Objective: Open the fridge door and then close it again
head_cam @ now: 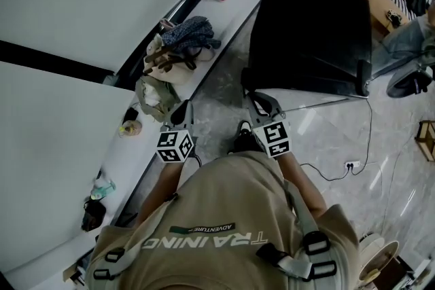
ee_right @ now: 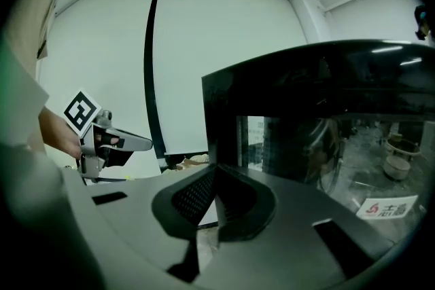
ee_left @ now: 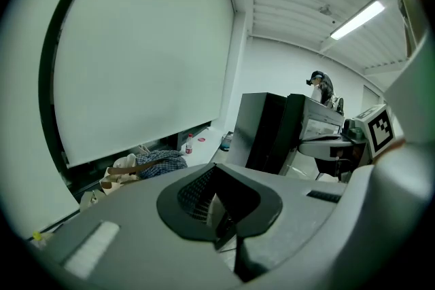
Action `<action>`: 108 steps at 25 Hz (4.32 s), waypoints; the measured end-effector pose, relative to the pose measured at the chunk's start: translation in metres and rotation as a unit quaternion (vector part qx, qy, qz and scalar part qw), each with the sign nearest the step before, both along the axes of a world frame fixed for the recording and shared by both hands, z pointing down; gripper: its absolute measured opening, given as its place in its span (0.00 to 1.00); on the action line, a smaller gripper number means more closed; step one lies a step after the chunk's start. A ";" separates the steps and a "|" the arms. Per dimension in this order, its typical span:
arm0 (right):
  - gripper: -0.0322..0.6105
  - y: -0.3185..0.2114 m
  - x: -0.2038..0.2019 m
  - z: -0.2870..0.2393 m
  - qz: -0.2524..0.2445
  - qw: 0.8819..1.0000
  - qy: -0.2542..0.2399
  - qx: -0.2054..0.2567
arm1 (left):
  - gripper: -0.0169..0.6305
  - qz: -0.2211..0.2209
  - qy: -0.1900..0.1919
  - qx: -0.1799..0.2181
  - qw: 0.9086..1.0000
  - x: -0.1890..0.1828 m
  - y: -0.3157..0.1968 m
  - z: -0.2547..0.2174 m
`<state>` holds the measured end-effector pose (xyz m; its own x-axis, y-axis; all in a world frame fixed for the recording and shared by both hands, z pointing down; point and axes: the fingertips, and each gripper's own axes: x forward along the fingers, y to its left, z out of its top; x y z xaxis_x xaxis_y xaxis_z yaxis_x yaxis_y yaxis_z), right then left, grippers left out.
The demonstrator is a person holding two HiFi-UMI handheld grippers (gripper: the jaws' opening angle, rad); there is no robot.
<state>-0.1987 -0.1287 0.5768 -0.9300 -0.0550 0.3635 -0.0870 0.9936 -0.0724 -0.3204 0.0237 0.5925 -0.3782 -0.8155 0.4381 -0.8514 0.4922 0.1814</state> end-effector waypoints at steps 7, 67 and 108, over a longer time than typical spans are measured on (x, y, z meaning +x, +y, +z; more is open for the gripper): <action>0.04 -0.008 -0.013 0.005 -0.025 1.000 0.002 -0.004 | 0.03 0.005 -0.006 -0.010 1.000 -0.013 -0.024 -0.002; 0.04 -0.050 -0.037 -0.055 0.241 0.969 -0.029 0.046 | 0.03 0.293 0.021 0.055 0.954 -0.028 -0.141 -0.030; 0.04 -0.059 -0.013 -0.109 0.199 0.976 -0.070 0.060 | 0.03 0.261 -0.050 0.113 0.957 -0.016 -0.182 -0.096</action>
<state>-0.2113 -0.1875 0.4680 -0.8660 -0.4567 0.2037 -0.4657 0.8849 0.0045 -0.3365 -0.1582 0.4961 0.0758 -0.9745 0.2114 -0.9895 -0.0473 0.1369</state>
